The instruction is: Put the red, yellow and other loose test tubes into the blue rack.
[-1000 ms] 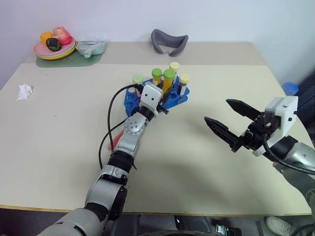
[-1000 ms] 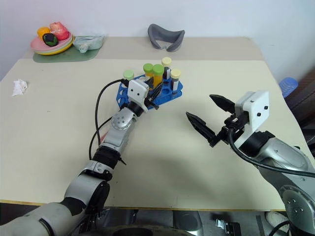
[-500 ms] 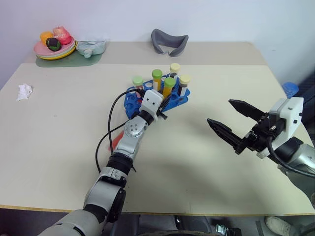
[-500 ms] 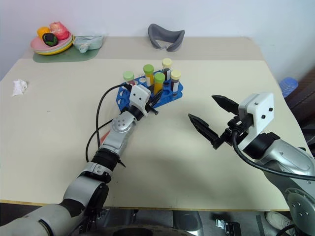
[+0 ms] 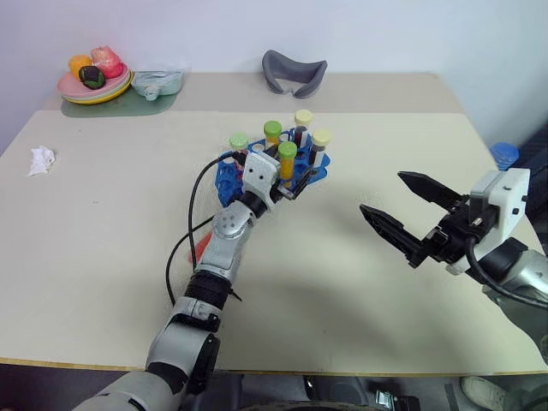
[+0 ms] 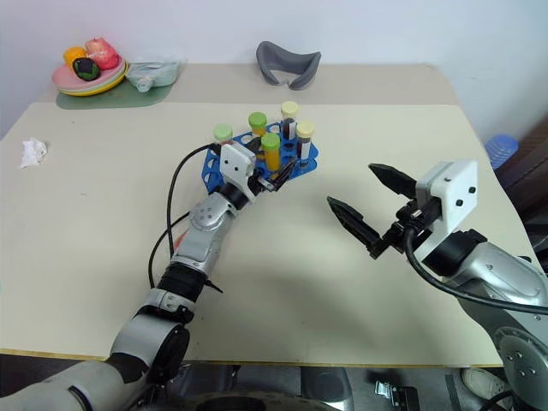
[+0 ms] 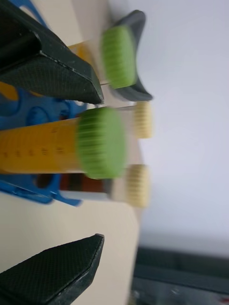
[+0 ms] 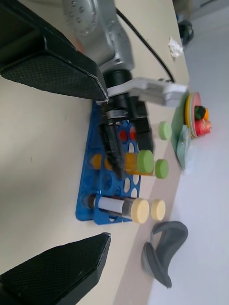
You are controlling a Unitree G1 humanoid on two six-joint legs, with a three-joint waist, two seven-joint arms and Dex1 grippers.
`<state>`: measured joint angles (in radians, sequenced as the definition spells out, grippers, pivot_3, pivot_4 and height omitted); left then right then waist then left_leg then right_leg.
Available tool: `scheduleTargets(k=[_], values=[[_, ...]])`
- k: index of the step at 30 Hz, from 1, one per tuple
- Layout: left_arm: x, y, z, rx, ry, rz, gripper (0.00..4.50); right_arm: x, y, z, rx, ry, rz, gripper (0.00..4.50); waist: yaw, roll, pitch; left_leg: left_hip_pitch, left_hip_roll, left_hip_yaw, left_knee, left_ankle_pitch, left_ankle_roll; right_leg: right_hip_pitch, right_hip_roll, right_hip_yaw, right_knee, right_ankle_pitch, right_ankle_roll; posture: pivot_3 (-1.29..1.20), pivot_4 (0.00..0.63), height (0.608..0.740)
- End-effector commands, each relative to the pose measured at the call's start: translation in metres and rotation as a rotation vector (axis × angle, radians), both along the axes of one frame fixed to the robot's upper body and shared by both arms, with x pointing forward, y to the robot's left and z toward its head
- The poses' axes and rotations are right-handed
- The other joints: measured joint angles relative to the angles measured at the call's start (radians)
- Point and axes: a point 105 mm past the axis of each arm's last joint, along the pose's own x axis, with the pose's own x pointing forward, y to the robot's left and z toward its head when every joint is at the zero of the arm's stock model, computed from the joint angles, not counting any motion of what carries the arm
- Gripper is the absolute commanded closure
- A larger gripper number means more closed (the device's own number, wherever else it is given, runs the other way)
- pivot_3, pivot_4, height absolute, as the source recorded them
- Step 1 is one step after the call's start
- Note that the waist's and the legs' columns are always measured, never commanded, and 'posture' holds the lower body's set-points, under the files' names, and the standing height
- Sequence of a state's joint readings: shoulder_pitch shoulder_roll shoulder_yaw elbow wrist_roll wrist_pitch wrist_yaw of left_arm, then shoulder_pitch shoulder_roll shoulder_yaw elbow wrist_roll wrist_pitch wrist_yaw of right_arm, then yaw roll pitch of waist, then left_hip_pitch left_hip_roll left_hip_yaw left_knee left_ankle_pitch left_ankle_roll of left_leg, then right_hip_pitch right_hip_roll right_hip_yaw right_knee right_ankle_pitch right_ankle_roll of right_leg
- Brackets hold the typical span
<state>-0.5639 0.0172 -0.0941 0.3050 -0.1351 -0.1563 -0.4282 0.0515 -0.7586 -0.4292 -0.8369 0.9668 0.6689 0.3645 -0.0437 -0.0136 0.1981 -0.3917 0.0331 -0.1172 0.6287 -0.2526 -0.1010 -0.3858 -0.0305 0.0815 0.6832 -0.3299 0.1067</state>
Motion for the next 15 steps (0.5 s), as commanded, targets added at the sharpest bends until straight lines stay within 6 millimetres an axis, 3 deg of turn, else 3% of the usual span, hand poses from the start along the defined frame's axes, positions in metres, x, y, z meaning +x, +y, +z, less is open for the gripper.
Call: scheduleTargets(k=[1,9,11,13,15], values=[[-0.011,0.028,0.027,-0.031,0.007,0.038,0.06,0.001,0.005,0.007,0.007,-0.046,0.04,0.0,-0.002,0.0,0.0,0.0,0.0,0.0,0.0,0.0,0.0,0.0,0.0,0.0,0.0,0.0,0.0,0.0,0.15,0.74],[-0.024,0.099,0.036,0.281,0.239,0.377,0.06,0.02,0.012,-0.002,0.028,-0.035,0.111,0.0,0.003,-0.001,0.0,0.0,0.001,-0.001,0.001,0.0,0.0,0.0,0.001,0.0,0.0,0.0,0.0,0.0,0.15,0.74],[-0.034,0.106,0.031,0.456,0.407,0.352,0.06,0.025,0.016,-0.003,0.037,-0.037,0.144,0.0,0.001,-0.001,0.001,-0.001,0.001,-0.001,0.0,0.0,0.0,0.0,0.001,-0.001,0.0,0.0,0.0,0.0,0.15,0.74],[-0.053,0.098,0.023,0.585,0.604,0.191,0.06,0.029,0.019,-0.004,0.041,-0.041,0.167,0.0,-0.001,-0.002,0.002,-0.001,0.001,-0.001,-0.001,0.0,0.0,-0.002,0.001,-0.001,0.001,0.0,0.0,0.0,0.15,0.74],[-0.066,0.092,0.026,0.639,0.67,0.088,0.06,0.032,0.022,-0.003,0.039,-0.047,0.179,0.0,0.0,-0.001,0.001,-0.001,0.0,-0.001,-0.001,0.0,0.0,-0.002,0.001,-0.001,0.0,0.0,0.0,0.0,0.15,0.74]])
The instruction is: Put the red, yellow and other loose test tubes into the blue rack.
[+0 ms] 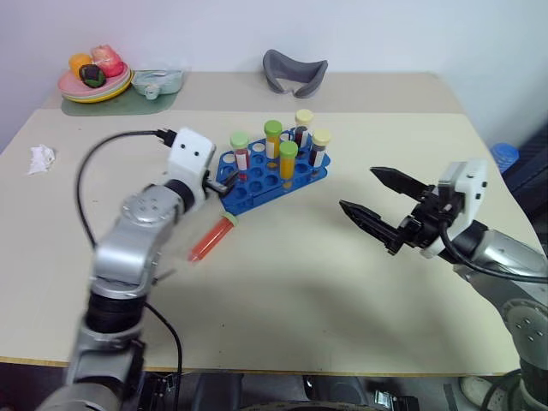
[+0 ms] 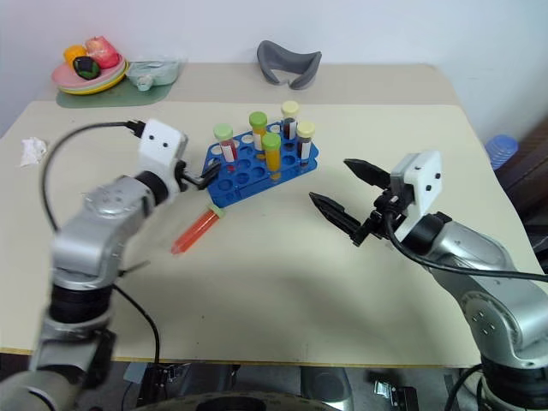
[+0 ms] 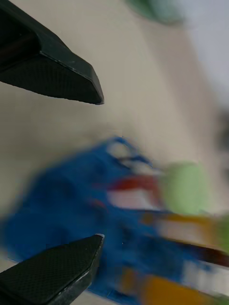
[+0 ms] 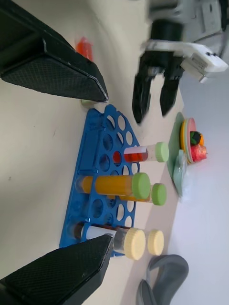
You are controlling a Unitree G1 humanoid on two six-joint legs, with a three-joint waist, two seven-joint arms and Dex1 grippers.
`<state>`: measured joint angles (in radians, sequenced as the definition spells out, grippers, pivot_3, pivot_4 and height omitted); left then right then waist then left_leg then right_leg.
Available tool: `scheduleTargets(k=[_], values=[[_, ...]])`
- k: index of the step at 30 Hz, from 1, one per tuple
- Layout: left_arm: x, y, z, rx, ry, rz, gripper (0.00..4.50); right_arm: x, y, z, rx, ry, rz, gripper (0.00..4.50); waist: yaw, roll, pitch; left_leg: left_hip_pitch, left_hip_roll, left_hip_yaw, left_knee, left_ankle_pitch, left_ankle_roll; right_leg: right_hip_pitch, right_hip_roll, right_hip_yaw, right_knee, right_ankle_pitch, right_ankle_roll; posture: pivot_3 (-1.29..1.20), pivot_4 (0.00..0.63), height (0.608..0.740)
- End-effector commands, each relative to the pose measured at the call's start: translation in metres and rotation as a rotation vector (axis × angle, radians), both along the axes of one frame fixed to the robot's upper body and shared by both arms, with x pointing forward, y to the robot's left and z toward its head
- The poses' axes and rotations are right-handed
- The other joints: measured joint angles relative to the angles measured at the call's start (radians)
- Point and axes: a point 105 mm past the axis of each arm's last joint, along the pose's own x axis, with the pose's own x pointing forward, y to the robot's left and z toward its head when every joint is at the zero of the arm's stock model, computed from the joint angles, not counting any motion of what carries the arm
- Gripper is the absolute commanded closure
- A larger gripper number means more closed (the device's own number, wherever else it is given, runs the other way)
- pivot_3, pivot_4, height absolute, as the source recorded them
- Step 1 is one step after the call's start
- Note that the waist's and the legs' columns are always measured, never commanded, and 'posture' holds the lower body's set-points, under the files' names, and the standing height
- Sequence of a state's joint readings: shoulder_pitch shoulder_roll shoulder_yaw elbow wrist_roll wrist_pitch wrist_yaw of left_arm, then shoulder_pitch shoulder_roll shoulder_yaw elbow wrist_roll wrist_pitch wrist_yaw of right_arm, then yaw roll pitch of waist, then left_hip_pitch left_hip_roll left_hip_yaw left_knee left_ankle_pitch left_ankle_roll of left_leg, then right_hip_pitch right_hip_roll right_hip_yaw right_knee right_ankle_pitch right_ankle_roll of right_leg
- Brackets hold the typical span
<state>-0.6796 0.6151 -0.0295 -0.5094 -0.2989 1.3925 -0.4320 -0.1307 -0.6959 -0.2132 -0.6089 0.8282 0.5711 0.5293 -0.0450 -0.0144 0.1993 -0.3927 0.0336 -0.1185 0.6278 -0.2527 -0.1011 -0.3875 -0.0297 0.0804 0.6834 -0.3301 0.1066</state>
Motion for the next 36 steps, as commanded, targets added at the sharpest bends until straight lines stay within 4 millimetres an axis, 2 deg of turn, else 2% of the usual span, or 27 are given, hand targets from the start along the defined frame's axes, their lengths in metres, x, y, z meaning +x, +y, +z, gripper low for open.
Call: scheduleTargets(k=[1,8,13,18,22,32,35,36], values=[[-0.028,-0.018,-0.007,0.035,0.214,-0.175,0.06,0.001,0.005,0.01,0.0,-0.058,0.032,0.0,0.001,0.0,0.0,0.0,0.0,0.0,0.0,0.0,0.0,0.0,0.0,0.0,0.0,0.0,0.0,0.0,0.15,0.74],[-0.032,0.0,-0.013,0.028,0.465,-0.207,0.06,0.004,0.005,0.013,-0.002,-0.072,0.028,0.0,0.0,-0.001,0.001,0.0,0.001,0.0,-0.002,0.0,0.0,-0.002,0.0,0.0,0.0,0.0,0.0,0.0,0.15,0.74],[-0.028,0.007,-0.017,0.104,0.511,-0.149,0.06,0.002,0.006,0.011,0.005,-0.072,0.018,0.0,0.001,-0.001,0.001,-0.001,0.0,0.0,-0.001,0.0,0.0,-0.002,0.0,0.0,0.0,0.0,0.0,0.0,0.15,0.74],[-0.02,0.011,-0.035,0.117,0.623,-0.074,0.06,-0.001,0.005,0.009,0.01,-0.072,0.006,0.0,0.0,-0.001,0.001,-0.001,0.0,0.0,-0.001,0.0,0.0,-0.002,0.0,0.0,0.0,0.0,0.0,0.0,0.15,0.74],[-0.012,0.009,-0.043,0.105,0.667,-0.019,0.06,-0.001,0.001,0.008,0.008,-0.075,-0.008,0.0,0.001,-0.001,0.001,-0.001,0.0,0.0,-0.001,0.0,0.0,-0.002,0.0,0.0,0.0,0.0,0.0,0.0,0.15,0.74],[-0.006,-0.007,-0.06,0.157,0.659,0.026,0.06,-0.004,-0.004,0.007,0.004,-0.077,-0.031,0.0,0.002,-0.001,0.001,-0.002,0.0,0.0,0.0,0.0,0.0,-0.002,0.0,0.0,0.001,0.0,0.0,0.0,0.15,0.74],[-0.006,-0.01,-0.062,0.158,0.666,0.028,0.86,-0.004,-0.005,0.007,0.004,-0.079,-0.037,0.0,0.0,-0.001,0.001,-0.002,0.0,0.0,0.001,0.0,0.0,-0.003,0.0,0.001,0.001,0.0,0.0,0.0,0.15,0.74],[-0.006,-0.01,-0.063,0.156,0.667,0.032,1.45,-0.004,-0.005,0.006,0.004,-0.079,-0.039,0.0,0.0,-0.001,0.001,-0.002,0.0,0.0,0.001,0.0,0.0,-0.003,0.0,0.0,0.001,0.0,0.0,0.0,0.15,0.74]])
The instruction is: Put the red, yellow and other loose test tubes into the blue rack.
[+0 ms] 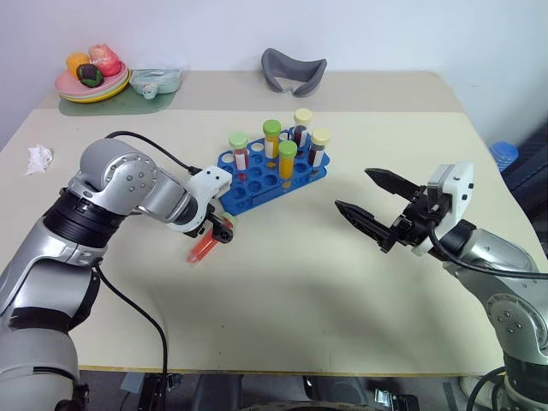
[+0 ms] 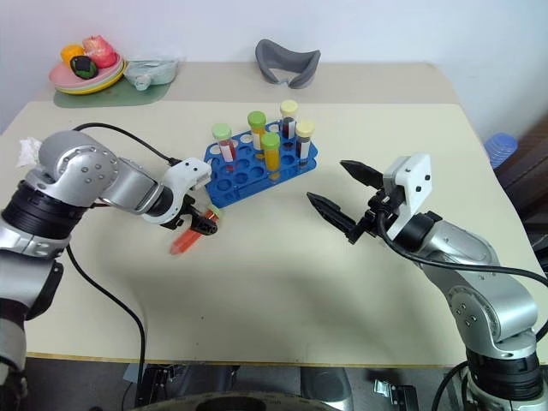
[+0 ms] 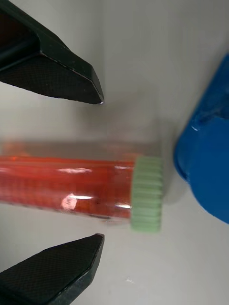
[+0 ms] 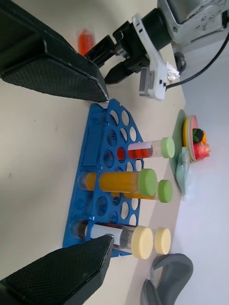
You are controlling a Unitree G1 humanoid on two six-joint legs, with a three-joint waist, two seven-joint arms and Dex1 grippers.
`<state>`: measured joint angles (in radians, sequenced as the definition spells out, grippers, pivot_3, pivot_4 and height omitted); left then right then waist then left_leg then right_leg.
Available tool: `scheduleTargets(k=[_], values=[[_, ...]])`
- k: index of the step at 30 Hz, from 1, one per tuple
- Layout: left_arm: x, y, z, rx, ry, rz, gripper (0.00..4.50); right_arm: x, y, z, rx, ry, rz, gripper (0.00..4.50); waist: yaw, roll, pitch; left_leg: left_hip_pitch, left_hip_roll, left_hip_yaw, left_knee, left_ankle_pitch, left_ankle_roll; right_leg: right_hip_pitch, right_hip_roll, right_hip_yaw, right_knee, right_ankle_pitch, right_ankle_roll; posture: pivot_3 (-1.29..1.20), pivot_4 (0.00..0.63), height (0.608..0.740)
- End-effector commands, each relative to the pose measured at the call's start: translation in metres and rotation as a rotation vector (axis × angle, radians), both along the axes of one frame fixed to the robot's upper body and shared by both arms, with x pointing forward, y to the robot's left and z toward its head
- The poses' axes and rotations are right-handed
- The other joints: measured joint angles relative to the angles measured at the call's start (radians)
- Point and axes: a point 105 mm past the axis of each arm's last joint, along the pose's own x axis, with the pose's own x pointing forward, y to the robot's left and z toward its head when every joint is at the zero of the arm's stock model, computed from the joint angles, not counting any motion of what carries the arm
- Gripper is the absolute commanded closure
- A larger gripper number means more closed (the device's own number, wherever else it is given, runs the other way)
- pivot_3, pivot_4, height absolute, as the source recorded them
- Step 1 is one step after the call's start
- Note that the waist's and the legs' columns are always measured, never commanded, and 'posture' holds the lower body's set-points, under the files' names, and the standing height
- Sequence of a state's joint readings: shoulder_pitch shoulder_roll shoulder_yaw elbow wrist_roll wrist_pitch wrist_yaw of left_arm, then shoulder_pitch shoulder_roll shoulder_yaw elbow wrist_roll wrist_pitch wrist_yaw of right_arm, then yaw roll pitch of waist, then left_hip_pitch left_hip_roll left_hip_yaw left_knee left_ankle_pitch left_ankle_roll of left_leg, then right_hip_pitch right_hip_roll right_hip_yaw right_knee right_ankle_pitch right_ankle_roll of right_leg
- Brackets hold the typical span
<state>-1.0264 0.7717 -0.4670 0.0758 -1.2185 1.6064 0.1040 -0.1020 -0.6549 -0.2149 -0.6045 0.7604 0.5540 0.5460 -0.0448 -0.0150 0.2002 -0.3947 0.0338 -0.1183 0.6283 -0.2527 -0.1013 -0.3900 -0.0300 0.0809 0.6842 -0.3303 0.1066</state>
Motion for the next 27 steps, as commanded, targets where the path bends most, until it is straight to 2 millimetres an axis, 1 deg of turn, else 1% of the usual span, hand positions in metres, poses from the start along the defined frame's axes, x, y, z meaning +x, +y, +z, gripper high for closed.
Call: scheduleTargets(k=[1,4,5,7,12,15,17,19,21,22,23,24,25,27], values=[[0.0,-0.001,0.003,0.007,-0.01,0.001,1.87,-0.006,-0.002,0.014,0.008,-0.077,-0.006,0.0,0.0,0.0,0.0,0.0,0.0,0.0,0.0,0.0,0.0,0.0,0.0,0.0,0.0,0.0,0.0,0.0,0.15,0.74],[0.001,0.0,0.002,0.015,-0.016,0.012,3.38,-0.007,-0.002,0.014,0.008,-0.076,-0.009,0.0,0.001,0.0,0.0,0.0,0.0,0.0,0.0,0.0,0.0,0.0,0.0,0.0,0.0,0.0,0.0,0.0,0.15,0.74],[0.001,0.0,0.003,0.016,-0.018,0.013,3.7,-0.007,-0.002,0.014,0.008,-0.077,-0.009,0.0,0.001,0.0,0.0,0.0,0.0,0.0,0.0,0.0,0.0,0.0,0.0,0.0,0.0,0.0,0.0,0.0,0.15,0.74],[-0.001,0.002,0.006,-0.003,-0.021,0.014,3.7,-0.007,-0.002,0.014,0.007,-0.077,-0.01,0.0,0.0,0.0,0.0,0.0,0.0,0.0,0.0,0.0,0.0,0.0,0.0,0.0,0.0,0.0,0.0,0.0,0.15,0.74],[-0.009,0.012,0.011,-0.025,-0.032,0.007,3.7,-0.007,-0.001,0.015,0.008,-0.075,-0.003,0.0,-0.001,0.0,0.0,0.0,0.0,0.0,0.0,0.0,0.0,0.0,0.0,0.0,0.0,0.0,0.0,0.0,0.15,0.74],[-0.018,0.014,0.018,-0.041,-0.066,-0.037,3.7,-0.005,0.001,0.016,0.01,-0.073,0.006,0.0,0.001,0.0,0.0,0.0,0.0,0.0,0.0,0.0,0.0,0.0,0.0,0.0,0.0,0.0,0.0,0.0,0.15,0.74],[-0.024,0.014,0.026,-0.075,-0.112,-0.074,3.7,-0.004,0.001,0.016,0.008,-0.072,0.013,0.0,0.001,0.0,0.0,0.0,0.0,0.0,0.0,0.0,0.0,0.0,0.0,0.0,0.0,0.0,0.0,0.0,0.15,0.74],[-0.021,0.009,0.042,-0.194,-0.235,-0.08,3.7,-0.004,0.001,0.016,0.005,-0.071,0.02,0.0,0.0,0.0,0.0,0.0,0.0,0.0,0.0,0.0,0.0,0.0,0.0,0.0,0.0,0.0,0.0,0.0,0.15,0.74],[-0.028,-0.004,0.067,-0.351,-0.365,-0.152,3.7,-0.003,0.002,0.017,0.003,-0.072,0.025,0.0,0.001,0.0,0.0,0.0,0.0,0.0,-0.001,0.0,-0.001,0.0,0.0,0.0,0.0,0.0,0.0,0.0,0.15,0.74],[-0.026,-0.011,0.082,-0.435,-0.458,-0.165,3.7,-0.003,0.002,0.018,0.002,-0.072,0.026,0.0,0.002,0.0,0.0,0.0,0.0,0.0,0.0,0.0,-0.001,0.0,0.0,0.0,0.0,0.0,0.0,0.0,0.15,0.74],[-0.025,-0.014,0.092,-0.492,-0.524,-0.168,3.7,-0.003,0.001,0.018,0.002,-0.073,0.027,0.0,0.004,0.0,0.0,0.0,0.0,0.0,0.0,0.0,-0.001,0.0,-0.001,0.0,0.0,0.0,0.0,0.0,0.15,0.74],[-0.019,-0.018,0.108,-0.57,-0.657,-0.163,3.7,-0.003,0.001,0.018,0.001,-0.073,0.027,0.0,0.008,0.0,0.0,0.0,0.0,0.001,0.0,0.0,-0.001,0.0,-0.001,0.0,0.0,0.0,0.0,0.0,0.15,0.74],[-0.019,-0.024,0.123,-0.669,-0.756,-0.198,3.7,-0.004,0.001,0.019,-0.001,-0.073,0.028,0.0,0.01,0.001,-0.001,0.0,0.0,0.001,0.001,0.001,-0.001,0.0,-0.001,0.0,0.0,0.0,0.0,0.0,0.15,0.74],[-0.011,-0.026,0.132,-0.752,-0.856,-0.183,3.7,-0.004,0.001,0.02,-0.002,-0.074,0.028,0.0,0.012,0.001,-0.001,0.0,-0.001,0.001,0.001,0.001,-0.001,0.002,-0.002,0.0,-0.001,0.0,0.0,0.0,0.15,0.74]])
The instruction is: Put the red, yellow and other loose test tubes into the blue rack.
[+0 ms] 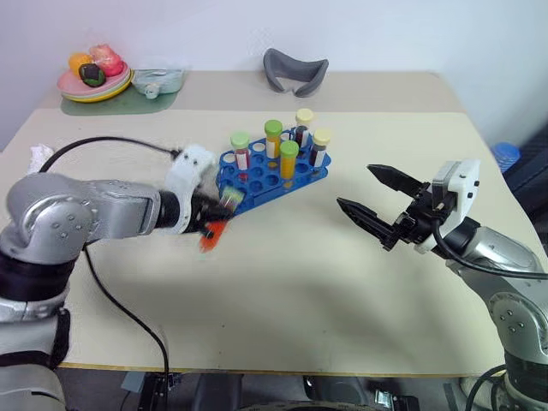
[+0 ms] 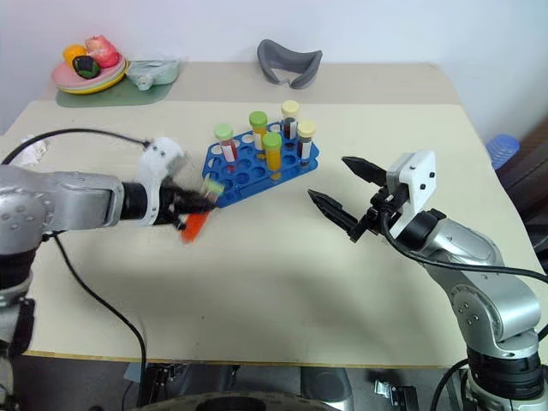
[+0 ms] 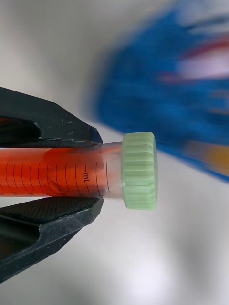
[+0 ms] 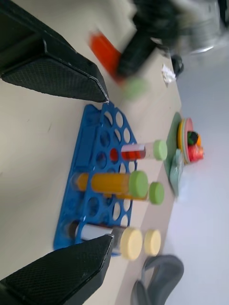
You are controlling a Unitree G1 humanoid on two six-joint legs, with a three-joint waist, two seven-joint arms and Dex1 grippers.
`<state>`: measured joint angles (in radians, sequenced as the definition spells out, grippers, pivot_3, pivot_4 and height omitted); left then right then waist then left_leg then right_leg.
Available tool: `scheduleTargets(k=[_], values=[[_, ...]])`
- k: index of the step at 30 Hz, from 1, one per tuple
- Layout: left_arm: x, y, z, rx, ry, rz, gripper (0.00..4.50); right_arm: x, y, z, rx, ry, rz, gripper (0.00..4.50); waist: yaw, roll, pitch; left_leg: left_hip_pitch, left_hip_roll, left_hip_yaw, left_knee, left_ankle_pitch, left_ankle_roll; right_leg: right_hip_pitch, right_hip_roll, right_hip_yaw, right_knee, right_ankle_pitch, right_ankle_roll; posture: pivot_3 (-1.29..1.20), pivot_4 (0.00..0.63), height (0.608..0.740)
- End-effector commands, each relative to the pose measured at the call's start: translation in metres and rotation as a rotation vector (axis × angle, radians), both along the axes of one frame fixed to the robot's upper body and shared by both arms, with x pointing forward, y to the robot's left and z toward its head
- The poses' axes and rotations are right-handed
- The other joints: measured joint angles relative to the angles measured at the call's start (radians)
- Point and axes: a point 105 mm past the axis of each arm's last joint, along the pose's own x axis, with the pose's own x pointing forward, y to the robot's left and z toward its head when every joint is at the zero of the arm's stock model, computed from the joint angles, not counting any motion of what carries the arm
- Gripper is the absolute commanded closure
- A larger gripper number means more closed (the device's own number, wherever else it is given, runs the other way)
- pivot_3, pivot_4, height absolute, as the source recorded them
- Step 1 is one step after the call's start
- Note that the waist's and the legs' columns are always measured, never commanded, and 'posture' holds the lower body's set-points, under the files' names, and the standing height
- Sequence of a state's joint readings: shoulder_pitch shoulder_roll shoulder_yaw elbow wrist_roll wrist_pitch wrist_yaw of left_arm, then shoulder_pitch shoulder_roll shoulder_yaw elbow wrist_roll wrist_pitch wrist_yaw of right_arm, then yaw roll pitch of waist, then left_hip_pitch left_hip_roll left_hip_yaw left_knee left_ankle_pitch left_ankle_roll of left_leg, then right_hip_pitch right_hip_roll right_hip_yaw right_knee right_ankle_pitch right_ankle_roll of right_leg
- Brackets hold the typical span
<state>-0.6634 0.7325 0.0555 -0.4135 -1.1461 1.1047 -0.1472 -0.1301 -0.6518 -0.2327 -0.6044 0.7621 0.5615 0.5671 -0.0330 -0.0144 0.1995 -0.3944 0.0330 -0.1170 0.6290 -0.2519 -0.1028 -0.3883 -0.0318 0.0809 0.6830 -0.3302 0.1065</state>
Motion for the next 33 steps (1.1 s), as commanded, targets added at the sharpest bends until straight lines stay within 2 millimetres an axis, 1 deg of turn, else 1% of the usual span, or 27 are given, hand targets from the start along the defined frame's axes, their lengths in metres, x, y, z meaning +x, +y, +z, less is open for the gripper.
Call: scheduleTargets(k=[1,2,4,7,10,13,15,20,23,28,30,33], values=[[0.01,0.003,0.031,-0.144,-0.211,0.035,3.7,-0.004,0.0,0.012,-0.003,-0.045,0.012,0.0,0.001,0.0,0.0,0.0,0.0,0.0,0.0,0.0,0.0,0.0,0.0,0.0,0.0,0.0,0.0,0.0,0.15,0.74],[0.015,0.0,0.035,-0.184,-0.268,0.039,3.7,-0.004,0.0,0.013,0.001,-0.047,0.007,0.0,0.001,0.0,0.0,0.0,0.0,0.0,0.0,0.0,0.0,0.0,0.0,0.0,0.0,0.0,0.0,0.0,0.15,0.74],[0.022,-0.006,0.036,-0.244,-0.367,0.037,3.7,-0.005,0.0,0.014,0.012,-0.05,-0.004,0.0,-0.001,0.001,-0.001,0.0,0.0,0.0,0.0,0.0,0.0,0.0,0.0,0.0,0.0,0.0,0.0,0.0,0.15,0.74],[0.027,-0.02,0.018,-0.201,-0.481,-0.005,3.7,-0.011,0.001,0.015,0.018,-0.054,-0.013,0.0,-0.006,0.001,-0.001,0.0,0.0,0.0,-0.001,0.0,0.0,0.0,0.0,0.0,0.0,0.0,0.0,0.0,0.15,0.74],[0.027,-0.032,0.008,-0.196,-0.553,-0.043,3.7,-0.017,-0.001,0.016,0.015,-0.056,-0.015,0.0,-0.004,0.001,-0.001,0.0,0.0,0.0,-0.001,0.0,0.0,0.0,0.001,0.0,0.0,0.0,0.0,0.0,0.15,0.74],[0.031,-0.044,-0.008,-0.194,-0.586,-0.039,3.7,-0.025,-0.008,0.02,0.007,-0.064,-0.026,0.0,-0.002,0.0,-0.001,0.0,0.0,0.0,0.0,0.0,0.001,0.0,0.0,0.0,0.0,0.0,0.0,0.0,0.15,0.74],[0.031,-0.049,-0.014,-0.163,-0.635,-0.04,3.7,-0.028,-0.013,0.021,-0.004,-0.066,-0.039,0.0,-0.003,0.0,-0.001,0.0,0.0,0.0,0.0,-0.001,0.001,0.0,0.0,0.0,0.0,0.0,0.0,0.0,0.15,0.74],[0.035,-0.049,-0.021,-0.143,-0.693,0.016,3.7,-0.032,-0.02,0.022,-0.015,-0.067,-0.074,0.0,-0.009,0.0,-0.001,0.001,0.0,0.0,0.0,-0.001,0.002,0.001,0.001,0.001,0.0,0.0,0.0,0.0,0.15,0.74],[0.041,-0.045,-0.028,-0.092,-0.731,0.06,3.7,-0.034,-0.021,0.022,-0.016,-0.063,-0.08,0.0,-0.009,0.0,-0.001,0.001,0.0,0.0,0.0,-0.001,0.002,0.001,0.001,0.001,0.0,0.0,0.0,0.0,0.15,0.74],[0.044,-0.033,-0.028,-0.042,-0.792,0.113,3.7,-0.035,-0.023,0.022,-0.019,-0.06,-0.085,0.0,-0.008,0.0,-0.001,0.001,0.0,0.0,0.0,-0.001,0.002,0.001,0.001,0.001,0.0,0.0,0.0,0.0,0.15,0.74],[0.045,-0.031,-0.031,-0.032,-0.789,0.12,3.7,-0.034,-0.023,0.022,-0.019,-0.058,-0.084,0.0,-0.009,0.0,-0.001,0.001,0.0,0.0,0.0,-0.001,0.002,0.001,0.001,0.001,0.0,0.0,0.0,0.0,0.15,0.74],[0.047,-0.03,-0.037,-0.066,-0.749,0.137,3.7,-0.033,-0.021,0.021,-0.021,-0.055,-0.074,0.0,-0.008,0.001,-0.001,0.001,0.0,0.0,0.0,-0.001,0.002,0.001,0.001,0.001,0.0,0.0,0.0,0.0,0.15,0.74]])
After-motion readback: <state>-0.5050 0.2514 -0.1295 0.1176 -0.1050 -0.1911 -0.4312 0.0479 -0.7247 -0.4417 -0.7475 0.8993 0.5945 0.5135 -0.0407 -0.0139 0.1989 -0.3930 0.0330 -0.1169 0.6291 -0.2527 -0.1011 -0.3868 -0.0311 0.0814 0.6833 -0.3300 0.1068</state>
